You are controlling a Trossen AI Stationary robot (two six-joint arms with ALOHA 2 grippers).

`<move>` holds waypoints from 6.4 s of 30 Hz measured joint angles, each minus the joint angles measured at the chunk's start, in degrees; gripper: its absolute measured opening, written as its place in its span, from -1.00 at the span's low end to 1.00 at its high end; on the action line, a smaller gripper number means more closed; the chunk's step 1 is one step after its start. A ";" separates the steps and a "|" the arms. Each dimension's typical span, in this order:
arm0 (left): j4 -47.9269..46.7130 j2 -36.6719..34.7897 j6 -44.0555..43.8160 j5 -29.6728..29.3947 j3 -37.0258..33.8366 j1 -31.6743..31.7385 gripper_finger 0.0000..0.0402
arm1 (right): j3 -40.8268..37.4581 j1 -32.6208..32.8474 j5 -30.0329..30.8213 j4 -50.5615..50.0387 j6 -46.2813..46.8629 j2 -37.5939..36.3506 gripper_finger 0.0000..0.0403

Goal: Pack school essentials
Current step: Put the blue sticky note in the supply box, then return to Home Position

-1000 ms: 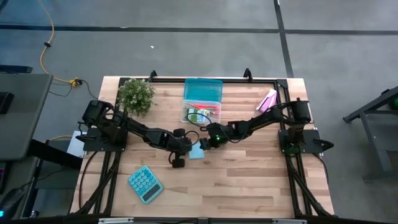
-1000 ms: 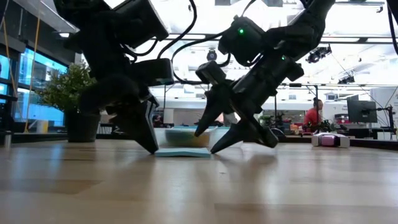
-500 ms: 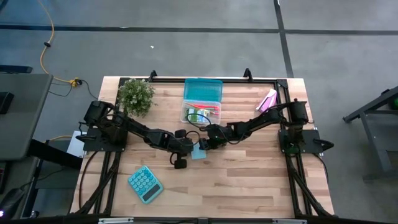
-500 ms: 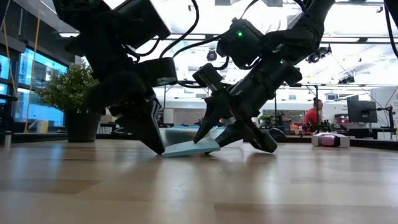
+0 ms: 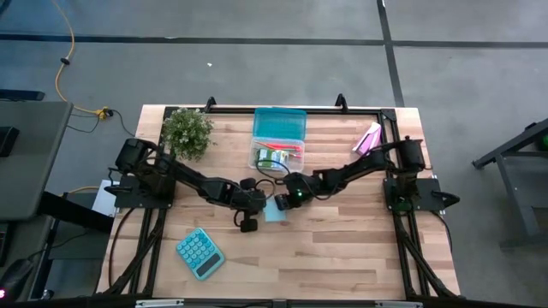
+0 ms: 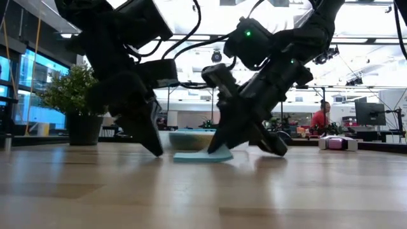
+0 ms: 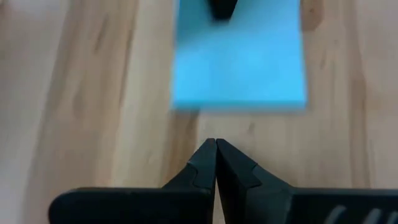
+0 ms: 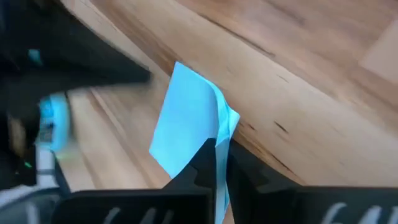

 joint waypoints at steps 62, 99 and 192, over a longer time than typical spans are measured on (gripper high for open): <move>12.00 -55.85 1.65 5.26 0.01 10.51 -1.00 | 6.98 -20.03 10.89 -21.58 -47.40 -33.17 -1.00; 11.95 -55.87 2.06 4.08 0.01 10.53 -1.00 | 11.78 -26.04 -2.21 -32.88 -25.68 -10.02 -1.00; 5.89 -55.89 5.60 2.26 0.02 10.52 -1.00 | -16.24 -14.59 1.10 2.33 -60.79 -64.63 -0.94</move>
